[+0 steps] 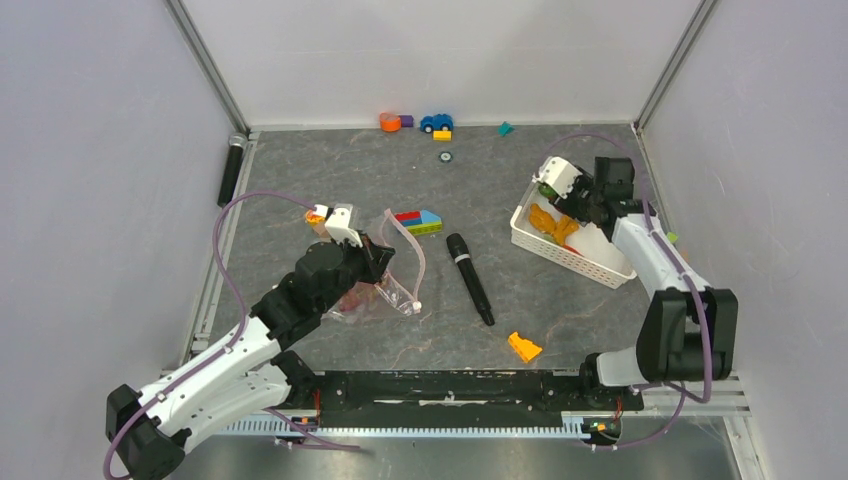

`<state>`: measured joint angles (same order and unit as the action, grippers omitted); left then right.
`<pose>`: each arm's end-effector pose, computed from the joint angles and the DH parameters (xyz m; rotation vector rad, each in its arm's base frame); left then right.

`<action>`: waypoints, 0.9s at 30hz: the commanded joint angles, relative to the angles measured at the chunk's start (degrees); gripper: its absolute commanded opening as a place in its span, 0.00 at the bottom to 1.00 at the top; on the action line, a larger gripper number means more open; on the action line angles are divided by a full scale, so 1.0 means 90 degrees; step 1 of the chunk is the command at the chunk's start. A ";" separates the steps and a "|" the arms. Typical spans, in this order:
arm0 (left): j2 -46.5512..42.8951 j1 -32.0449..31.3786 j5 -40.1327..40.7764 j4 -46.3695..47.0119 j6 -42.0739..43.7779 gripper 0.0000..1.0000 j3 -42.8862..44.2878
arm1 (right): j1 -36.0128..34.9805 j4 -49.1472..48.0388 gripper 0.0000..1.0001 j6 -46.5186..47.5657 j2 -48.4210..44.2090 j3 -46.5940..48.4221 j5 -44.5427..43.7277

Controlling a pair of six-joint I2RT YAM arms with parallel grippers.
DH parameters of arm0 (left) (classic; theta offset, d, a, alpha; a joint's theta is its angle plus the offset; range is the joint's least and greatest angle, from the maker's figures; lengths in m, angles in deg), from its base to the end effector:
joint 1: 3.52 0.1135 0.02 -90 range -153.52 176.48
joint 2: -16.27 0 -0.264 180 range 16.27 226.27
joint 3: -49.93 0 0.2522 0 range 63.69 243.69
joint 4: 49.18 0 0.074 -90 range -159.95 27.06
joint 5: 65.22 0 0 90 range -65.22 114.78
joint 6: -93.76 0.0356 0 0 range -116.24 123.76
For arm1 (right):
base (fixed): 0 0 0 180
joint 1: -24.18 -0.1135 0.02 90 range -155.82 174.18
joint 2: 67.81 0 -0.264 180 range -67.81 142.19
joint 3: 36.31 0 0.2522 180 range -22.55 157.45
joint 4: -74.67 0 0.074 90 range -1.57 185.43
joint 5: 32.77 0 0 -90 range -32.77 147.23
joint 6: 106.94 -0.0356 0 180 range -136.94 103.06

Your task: Place the food in the zip-top bag and seal the zipper

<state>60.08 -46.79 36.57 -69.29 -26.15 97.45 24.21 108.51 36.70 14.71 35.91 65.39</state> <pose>0.1401 -0.1219 0.2818 0.0754 1.9077 -0.6910 0.3122 0.0049 0.2541 -1.1230 2.0654 -0.2992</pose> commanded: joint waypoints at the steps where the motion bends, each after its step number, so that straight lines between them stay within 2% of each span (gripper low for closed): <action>1: -0.0140 -0.0022 0.0018 0.0149 0.0125 0.02 0.0012 | 0.0033 -0.1243 0.04 -0.1117 -0.1001 -0.0516 0.0367; 5: -0.0213 -0.0022 0.0038 0.0123 0.0108 0.02 0.0010 | 0.0031 -0.2822 0.07 -0.2435 -0.2105 -0.1271 0.1760; 8: -0.0275 -0.0022 0.0014 0.0105 0.0096 0.02 0.0009 | 0.0028 -0.4190 0.06 -0.3872 -0.2741 -0.1978 0.2983; 10: -0.0322 -0.0022 -0.0001 0.0105 0.0086 0.02 0.0004 | -0.0189 -0.5923 0.01 -0.5343 -0.2978 -0.2638 0.3929; 13: -0.0335 -0.0019 -0.0044 0.0100 0.0064 0.02 0.0010 | -0.0542 -0.8788 0.00 -0.7609 -0.2987 -0.3455 0.4889; 15: -0.0346 -0.0022 -0.0092 0.0107 0.0049 0.02 0.0011 | -0.0889 -1.0343 0.00 -0.8862 -0.2836 -0.3786 0.4991; 19: -0.0360 -0.0022 -0.0190 0.0149 0.0036 0.02 0.0012 | -0.1751 -1.4184 0.00 -1.1401 -0.1946 -0.4125 0.4765; 20: -0.0365 -0.0020 -0.0202 0.0156 0.0025 0.02 0.0012 | -0.2001 -1.4696 0.00 -1.1943 -0.1575 -0.4031 0.4697; 21: -0.0369 -0.0024 -0.0221 0.0173 0.0015 0.02 0.0014 | -0.2313 -1.4711 0.00 -1.2123 -0.1289 -0.3846 0.4637; 25: -0.0414 -0.0020 -0.0299 0.0198 0.0003 0.02 -0.0008 | -0.3471 -1.4701 0.00 -1.1810 -0.0313 -0.3176 0.4717; 27: -0.0463 -0.0025 -0.0323 0.0203 0.0006 0.02 -0.0020 | -0.3778 -1.4706 0.00 -1.1754 0.0162 -0.2873 0.4576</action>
<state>57.35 -46.79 34.86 -70.13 -26.17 97.43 -4.55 7.00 -64.19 10.85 3.74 106.59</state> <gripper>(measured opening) 0.033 0.534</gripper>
